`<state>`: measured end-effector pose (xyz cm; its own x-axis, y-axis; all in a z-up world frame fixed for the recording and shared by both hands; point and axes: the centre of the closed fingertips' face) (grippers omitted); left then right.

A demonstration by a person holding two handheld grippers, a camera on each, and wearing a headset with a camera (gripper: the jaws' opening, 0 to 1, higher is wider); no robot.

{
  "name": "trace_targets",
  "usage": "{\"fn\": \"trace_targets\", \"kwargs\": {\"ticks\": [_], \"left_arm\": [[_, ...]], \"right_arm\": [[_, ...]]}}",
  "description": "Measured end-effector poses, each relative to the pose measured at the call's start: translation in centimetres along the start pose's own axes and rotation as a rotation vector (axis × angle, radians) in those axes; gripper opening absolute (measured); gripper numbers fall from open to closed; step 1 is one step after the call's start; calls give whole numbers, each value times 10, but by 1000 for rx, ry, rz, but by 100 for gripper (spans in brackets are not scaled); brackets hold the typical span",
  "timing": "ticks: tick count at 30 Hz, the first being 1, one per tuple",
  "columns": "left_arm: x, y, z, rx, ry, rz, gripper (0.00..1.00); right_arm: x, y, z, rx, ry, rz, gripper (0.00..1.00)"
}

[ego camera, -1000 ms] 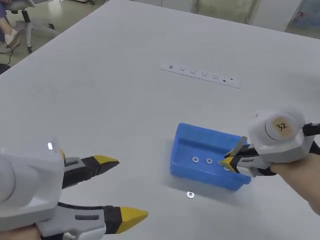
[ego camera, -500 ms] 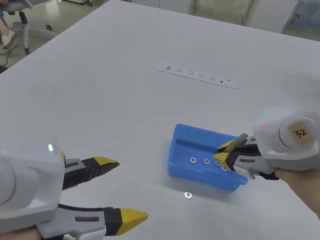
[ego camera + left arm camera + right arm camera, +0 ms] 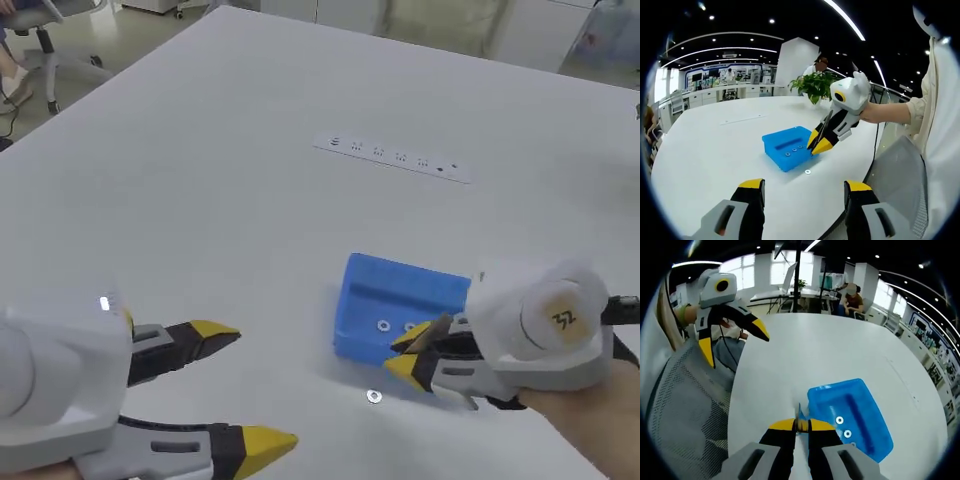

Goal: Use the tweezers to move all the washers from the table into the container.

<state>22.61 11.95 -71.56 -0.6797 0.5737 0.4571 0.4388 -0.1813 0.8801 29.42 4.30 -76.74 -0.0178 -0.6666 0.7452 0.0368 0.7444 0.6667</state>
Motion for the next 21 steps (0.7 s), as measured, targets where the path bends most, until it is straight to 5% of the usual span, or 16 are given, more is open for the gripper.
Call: {"fn": "trace_targets", "kwargs": {"ticks": [8,21], "left_arm": [[3,-2,2,7,8,0,64],[5,-4,5,16,19,3,64]], "right_arm": [[-22,-12,11,34,68,45,5],[-38,-27,11,49,101,109,5]]}}
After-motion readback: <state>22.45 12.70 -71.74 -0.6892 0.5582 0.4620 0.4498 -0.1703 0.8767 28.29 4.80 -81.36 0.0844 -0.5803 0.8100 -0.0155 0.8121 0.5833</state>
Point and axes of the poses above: the centre of the closed fingertips' face, and the gripper's own axes: x roughly backward along the fingers, z roughly to its left, y roughly out of its top, and after that the axes turned 5 degrees about y, right-handed
